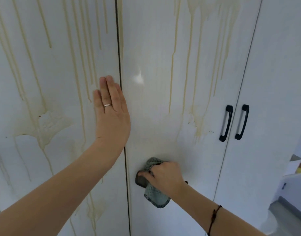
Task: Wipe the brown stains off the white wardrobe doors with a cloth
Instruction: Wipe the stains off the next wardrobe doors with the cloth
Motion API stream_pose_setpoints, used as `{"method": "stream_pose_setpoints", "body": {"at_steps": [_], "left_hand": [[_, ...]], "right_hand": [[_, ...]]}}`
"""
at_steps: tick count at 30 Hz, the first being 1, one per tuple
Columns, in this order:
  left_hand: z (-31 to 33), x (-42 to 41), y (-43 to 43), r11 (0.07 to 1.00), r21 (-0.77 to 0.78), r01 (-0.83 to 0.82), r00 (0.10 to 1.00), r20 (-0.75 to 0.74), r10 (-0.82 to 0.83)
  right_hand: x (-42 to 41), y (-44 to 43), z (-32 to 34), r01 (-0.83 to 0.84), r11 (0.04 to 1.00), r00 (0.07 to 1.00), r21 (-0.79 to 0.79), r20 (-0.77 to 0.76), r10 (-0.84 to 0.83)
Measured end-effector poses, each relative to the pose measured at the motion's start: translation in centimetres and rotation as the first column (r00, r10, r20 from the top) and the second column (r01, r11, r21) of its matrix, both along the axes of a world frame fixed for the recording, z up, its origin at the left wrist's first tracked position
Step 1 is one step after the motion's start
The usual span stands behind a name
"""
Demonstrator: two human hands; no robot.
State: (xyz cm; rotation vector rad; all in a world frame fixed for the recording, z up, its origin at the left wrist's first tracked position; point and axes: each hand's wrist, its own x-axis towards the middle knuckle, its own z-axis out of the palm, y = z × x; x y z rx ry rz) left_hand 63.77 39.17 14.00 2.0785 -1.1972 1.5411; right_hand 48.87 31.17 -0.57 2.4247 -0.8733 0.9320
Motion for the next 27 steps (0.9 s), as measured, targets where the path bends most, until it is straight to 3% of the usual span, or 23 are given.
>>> {"method": "stream_pose_setpoints", "body": {"at_steps": [3,5,7,9,11,14,16,18,20,22,25,27], "left_hand": [[0.2,0.0,0.2,1.000,0.024,-0.003,1.000,-0.028,0.004],[0.2,-0.3,0.1,1.000,0.020,0.017,0.998,-0.062,-0.015],[0.3,-0.4,0.0,1.000,0.008,0.030,0.996,-0.083,-0.029],[0.2,-0.2,-0.1,0.999,0.003,0.035,0.996,-0.080,-0.035],[0.1,0.0,-0.1,0.999,0.007,0.049,0.996,-0.069,-0.048],[-0.1,0.1,0.0,1.000,0.011,0.028,0.999,-0.038,-0.027],[0.0,-0.2,0.1,1.000,0.024,0.000,1.000,-0.027,0.000],[0.2,-0.4,0.2,1.000,0.030,-0.008,0.999,-0.041,0.009],[0.3,-0.6,0.2,0.999,0.029,0.014,0.996,-0.085,-0.011],[0.3,-0.6,0.1,0.999,0.035,0.019,0.995,-0.100,-0.015],[0.2,-0.5,-0.1,0.999,0.028,-0.022,0.998,-0.061,0.024],[0.2,-0.6,0.0,0.999,0.032,-0.043,0.997,-0.059,0.045]], "right_hand": [[1.1,-0.7,4.3,0.016,1.000,0.980,-0.010,0.198,-0.014],[1.2,-1.6,9.0,0.004,0.997,0.917,0.073,0.397,-0.033],[0.9,-2.5,13.0,-0.116,0.972,0.827,0.204,0.562,-0.019],[1.1,-2.8,13.8,-0.143,0.958,0.791,0.247,0.611,-0.040],[1.7,-2.3,11.1,-0.088,0.975,0.852,0.202,0.522,-0.032],[1.6,-1.3,3.7,-0.037,0.975,0.992,0.220,0.123,0.010],[0.7,-1.2,0.6,-0.021,0.973,0.992,0.229,-0.117,0.049],[0.2,-1.6,1.3,-0.051,0.978,0.985,0.204,-0.151,0.082],[0.3,-2.2,4.8,-0.084,0.987,0.996,0.139,-0.001,0.085],[0.2,-2.7,9.5,-0.117,0.985,0.963,0.129,0.256,0.081],[0.9,-3.0,13.2,-0.292,0.927,0.794,0.235,0.600,0.099],[2.0,-2.4,11.7,-0.235,0.959,0.812,0.156,0.574,0.105]]}}
